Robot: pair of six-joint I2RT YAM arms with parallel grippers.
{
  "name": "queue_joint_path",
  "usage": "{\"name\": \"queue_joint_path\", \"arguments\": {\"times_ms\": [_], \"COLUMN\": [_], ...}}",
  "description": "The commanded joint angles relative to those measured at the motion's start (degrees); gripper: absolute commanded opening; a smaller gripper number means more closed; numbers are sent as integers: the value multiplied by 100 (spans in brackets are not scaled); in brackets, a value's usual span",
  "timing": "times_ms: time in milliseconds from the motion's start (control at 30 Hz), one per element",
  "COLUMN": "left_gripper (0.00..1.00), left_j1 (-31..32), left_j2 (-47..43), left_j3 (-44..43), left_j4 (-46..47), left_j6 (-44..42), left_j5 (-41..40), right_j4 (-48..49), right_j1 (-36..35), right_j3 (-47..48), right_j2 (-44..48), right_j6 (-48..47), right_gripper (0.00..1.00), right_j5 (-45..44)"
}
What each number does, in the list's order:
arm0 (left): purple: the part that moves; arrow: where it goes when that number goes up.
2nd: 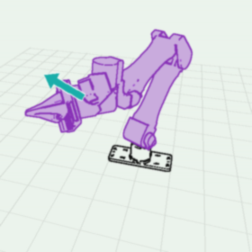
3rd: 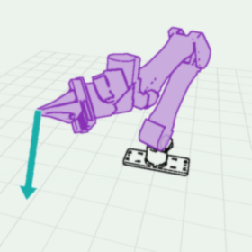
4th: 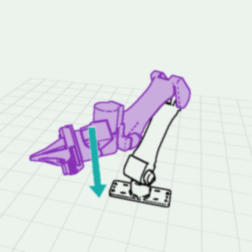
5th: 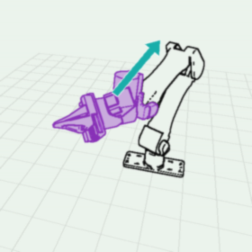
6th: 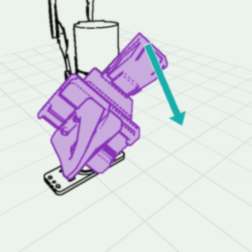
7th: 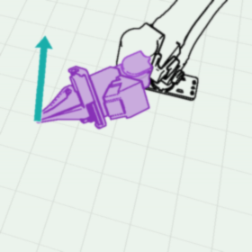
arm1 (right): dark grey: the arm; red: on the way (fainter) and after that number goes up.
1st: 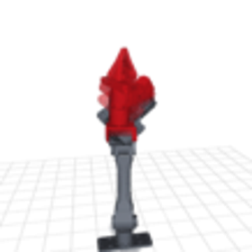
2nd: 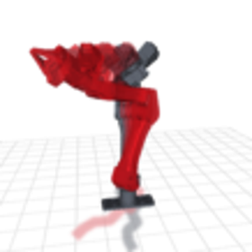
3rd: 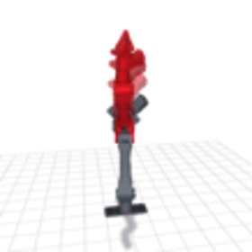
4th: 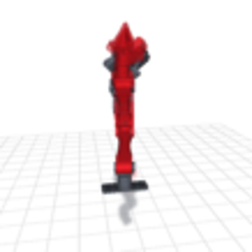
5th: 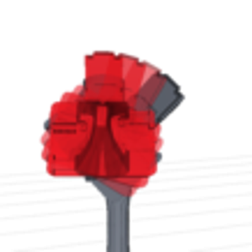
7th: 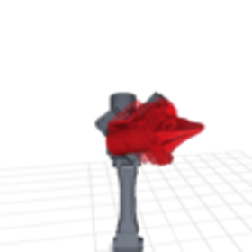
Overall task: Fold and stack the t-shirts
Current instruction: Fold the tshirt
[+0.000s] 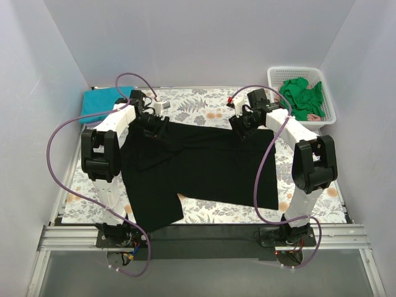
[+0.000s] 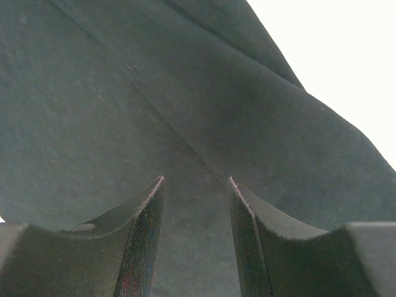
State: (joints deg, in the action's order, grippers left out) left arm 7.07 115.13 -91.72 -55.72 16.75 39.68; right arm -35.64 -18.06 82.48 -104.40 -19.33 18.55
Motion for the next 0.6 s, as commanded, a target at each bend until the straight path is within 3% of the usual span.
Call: {"name": "queue_joint_path", "arguments": {"times_ms": [0,367,567], "left_gripper": [60,59,45], "left_j1": [49,101,172], "left_j2": [-9,185,229], "left_j3": [-47,111,67], "left_j4": [88,325,229], "left_j6": [-189,-366,-462], "left_j5": [-100,-338,-259], "right_j4": [-4,-13,-22], "right_j1": [66,119,119], "right_j3": [-82,-179,-215], "right_j2": [306,306,315], "right_j6": [-36,-36,-53], "right_gripper": [52,51,51], "right_j5": [-9,70,53]}}
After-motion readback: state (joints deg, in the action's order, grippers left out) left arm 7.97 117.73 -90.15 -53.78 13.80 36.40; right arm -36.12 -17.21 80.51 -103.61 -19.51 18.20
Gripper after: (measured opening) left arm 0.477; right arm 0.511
